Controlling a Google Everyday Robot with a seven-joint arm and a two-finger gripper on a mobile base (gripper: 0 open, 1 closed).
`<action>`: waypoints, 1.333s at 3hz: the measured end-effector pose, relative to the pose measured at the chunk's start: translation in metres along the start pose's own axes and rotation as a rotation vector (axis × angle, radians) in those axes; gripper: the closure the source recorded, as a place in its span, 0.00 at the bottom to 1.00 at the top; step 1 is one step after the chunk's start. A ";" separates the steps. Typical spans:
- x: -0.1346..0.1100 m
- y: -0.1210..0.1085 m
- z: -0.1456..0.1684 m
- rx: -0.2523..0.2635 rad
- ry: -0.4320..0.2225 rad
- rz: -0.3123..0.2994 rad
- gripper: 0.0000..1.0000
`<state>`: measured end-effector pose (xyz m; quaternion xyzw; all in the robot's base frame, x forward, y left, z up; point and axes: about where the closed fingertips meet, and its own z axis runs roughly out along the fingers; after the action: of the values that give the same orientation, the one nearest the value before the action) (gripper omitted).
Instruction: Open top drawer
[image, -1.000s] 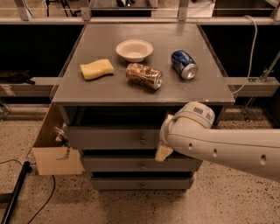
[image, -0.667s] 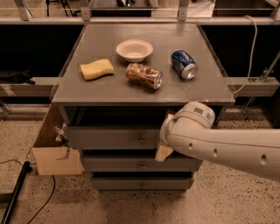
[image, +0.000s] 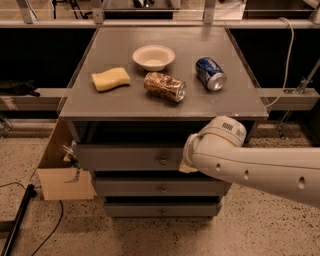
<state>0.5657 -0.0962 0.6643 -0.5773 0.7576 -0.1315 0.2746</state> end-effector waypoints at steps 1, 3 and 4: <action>0.000 0.000 0.000 0.000 0.000 0.000 0.31; -0.004 -0.012 0.006 0.023 0.037 -0.031 0.00; -0.005 -0.014 0.007 0.026 0.041 -0.037 0.24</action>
Offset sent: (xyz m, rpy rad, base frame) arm 0.0090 -0.0025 -0.0079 -0.0429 0.0023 -0.0204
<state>0.5817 -0.0941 0.6668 -0.5849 0.7504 -0.1584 0.2641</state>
